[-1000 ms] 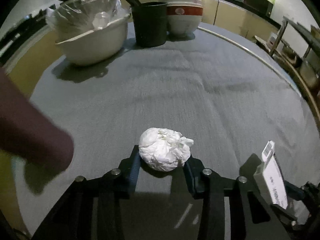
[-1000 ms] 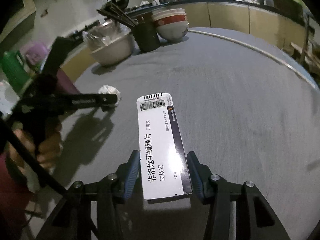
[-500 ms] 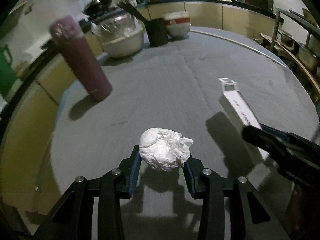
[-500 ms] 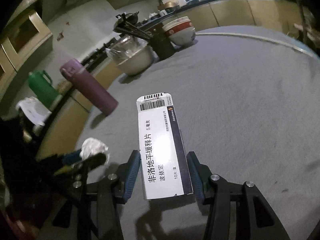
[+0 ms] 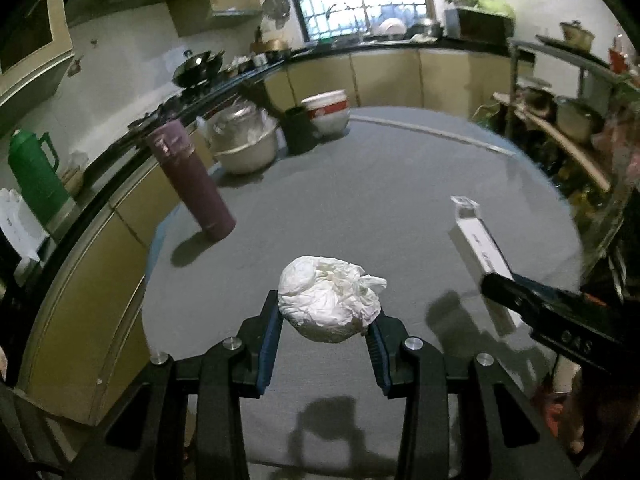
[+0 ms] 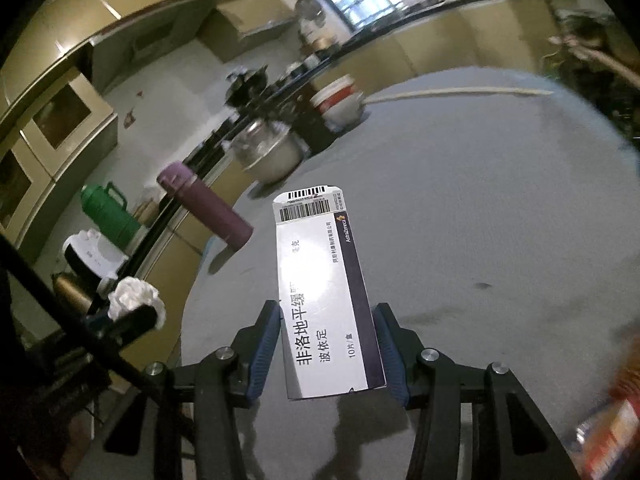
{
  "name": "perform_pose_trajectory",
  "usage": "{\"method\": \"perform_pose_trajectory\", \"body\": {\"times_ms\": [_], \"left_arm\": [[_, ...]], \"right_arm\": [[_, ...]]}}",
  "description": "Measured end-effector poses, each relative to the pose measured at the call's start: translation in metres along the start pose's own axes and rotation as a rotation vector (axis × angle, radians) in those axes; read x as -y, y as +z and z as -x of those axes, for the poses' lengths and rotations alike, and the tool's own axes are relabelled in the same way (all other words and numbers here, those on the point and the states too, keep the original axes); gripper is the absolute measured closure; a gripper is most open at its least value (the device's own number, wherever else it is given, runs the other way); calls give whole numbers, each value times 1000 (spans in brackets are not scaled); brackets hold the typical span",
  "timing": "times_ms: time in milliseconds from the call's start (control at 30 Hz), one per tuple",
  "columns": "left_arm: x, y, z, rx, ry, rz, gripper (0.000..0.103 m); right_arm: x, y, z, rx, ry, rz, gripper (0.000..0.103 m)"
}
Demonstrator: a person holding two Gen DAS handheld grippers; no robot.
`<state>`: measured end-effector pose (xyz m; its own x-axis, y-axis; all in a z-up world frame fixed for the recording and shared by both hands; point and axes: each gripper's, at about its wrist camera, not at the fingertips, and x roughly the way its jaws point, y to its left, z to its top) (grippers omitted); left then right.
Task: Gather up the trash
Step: 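Grasp the white medicine box with the right tool while the left tool grasps the white tissue, then carry the white medicine box toward the red basket with the right tool while the left tool carries the tissue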
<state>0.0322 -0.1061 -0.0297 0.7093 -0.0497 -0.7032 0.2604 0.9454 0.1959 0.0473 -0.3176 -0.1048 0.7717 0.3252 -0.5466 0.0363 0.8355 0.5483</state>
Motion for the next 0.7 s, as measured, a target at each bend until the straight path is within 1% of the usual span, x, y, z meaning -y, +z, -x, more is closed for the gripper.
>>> {"method": "perform_pose_trajectory", "body": {"times_ms": [133, 267, 367, 467, 533, 633, 700], "left_arm": [[8, -3, 22, 28, -56, 2, 62], [8, -15, 41, 61, -108, -11, 62], [-1, -25, 46, 72, -137, -15, 62], [-17, -32, 40, 71, -149, -5, 62], [-28, -35, 34, 82, -139, 3, 62], [-51, -34, 17, 93, -136, 29, 62], [-64, -32, 4, 101, -119, 35, 62]], "right_arm": [[7, -12, 51, 67, -70, -29, 52], [4, -22, 92, 129, -96, -59, 52], [-9, -25, 107, 173, -114, -39, 52], [-29, -23, 102, 192, -107, -23, 52], [-43, -22, 90, 177, -101, -2, 52], [-64, -19, 63, 146, -145, 64, 52], [-71, -17, 46, 119, -162, 61, 52]]}}
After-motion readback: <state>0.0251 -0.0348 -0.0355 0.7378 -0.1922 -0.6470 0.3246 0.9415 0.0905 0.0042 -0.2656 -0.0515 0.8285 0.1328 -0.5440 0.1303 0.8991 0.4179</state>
